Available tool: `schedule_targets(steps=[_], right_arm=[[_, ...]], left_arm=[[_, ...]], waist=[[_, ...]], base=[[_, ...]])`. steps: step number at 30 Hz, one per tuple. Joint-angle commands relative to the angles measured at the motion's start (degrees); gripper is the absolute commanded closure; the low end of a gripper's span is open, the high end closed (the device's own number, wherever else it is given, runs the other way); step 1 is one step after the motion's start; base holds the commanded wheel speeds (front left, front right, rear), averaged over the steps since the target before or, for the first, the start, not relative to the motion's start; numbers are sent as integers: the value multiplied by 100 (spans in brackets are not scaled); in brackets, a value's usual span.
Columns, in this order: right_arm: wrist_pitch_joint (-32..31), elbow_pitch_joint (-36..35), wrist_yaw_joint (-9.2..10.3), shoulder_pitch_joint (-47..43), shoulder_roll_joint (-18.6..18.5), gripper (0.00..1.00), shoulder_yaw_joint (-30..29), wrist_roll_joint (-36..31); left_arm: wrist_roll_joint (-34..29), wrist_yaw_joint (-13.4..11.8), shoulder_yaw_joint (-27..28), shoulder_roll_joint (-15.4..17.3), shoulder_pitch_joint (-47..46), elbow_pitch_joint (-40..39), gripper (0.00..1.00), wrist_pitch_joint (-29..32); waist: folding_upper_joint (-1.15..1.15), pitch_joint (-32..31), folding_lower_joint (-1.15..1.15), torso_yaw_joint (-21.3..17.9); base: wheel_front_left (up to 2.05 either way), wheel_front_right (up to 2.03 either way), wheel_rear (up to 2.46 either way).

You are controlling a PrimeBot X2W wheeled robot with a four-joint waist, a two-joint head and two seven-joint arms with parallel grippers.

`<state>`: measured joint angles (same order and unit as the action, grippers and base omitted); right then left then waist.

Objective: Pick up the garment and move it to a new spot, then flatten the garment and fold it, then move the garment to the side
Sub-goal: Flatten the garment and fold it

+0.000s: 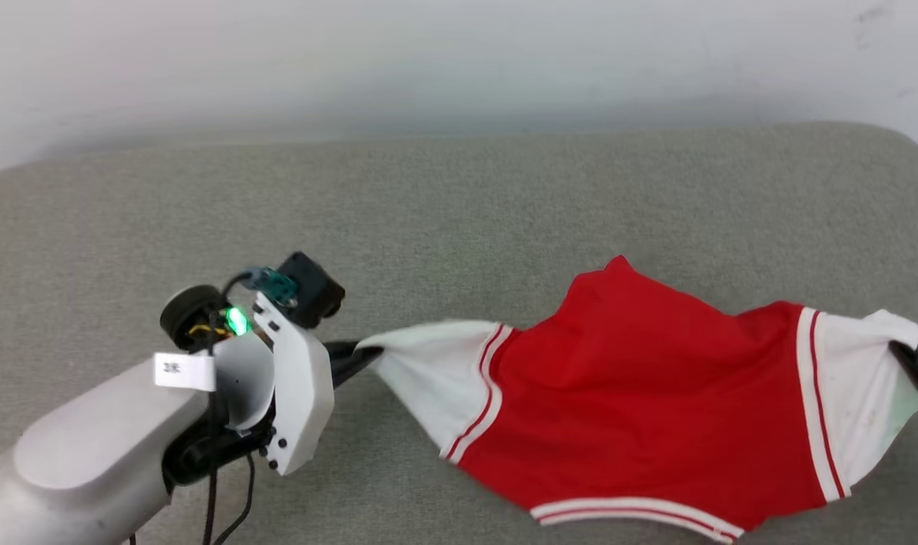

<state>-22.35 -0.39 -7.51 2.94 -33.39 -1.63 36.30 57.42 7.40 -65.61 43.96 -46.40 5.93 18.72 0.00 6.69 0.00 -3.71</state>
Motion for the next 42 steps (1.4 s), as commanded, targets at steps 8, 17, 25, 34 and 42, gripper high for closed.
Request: schedule_targets(steps=[8,17,25,34,42], right_arm=[[-193,-581,4,329,-181,100,-294,156],[-151,-859,4,1431,-267,100,-322,192],[-81,-704,4,2510,-245,100,-151,244],[-52,-226,5,3980,-167,100,327,225],[137,606,5,6060,-134,100,847,-28]], left_arm=[[746,-82,789,298,-143,-1059,100,-548],[1164,-140,1707,552,-513,-1756,100,-1224],[1044,-162,2243,449,-1113,-1778,100,-1622],[841,-72,2438,-26,-2127,-1109,100,-1705],[586,-20,2653,-469,-3519,-306,100,-1782]], waist=[[0,-399,0,215],[0,-523,0,260],[0,-308,0,372],[0,402,0,459],[0,1424,0,527]], base=[[0,0,0],[0,0,0],[0,0,0],[0,0,0],[0,0,0]])
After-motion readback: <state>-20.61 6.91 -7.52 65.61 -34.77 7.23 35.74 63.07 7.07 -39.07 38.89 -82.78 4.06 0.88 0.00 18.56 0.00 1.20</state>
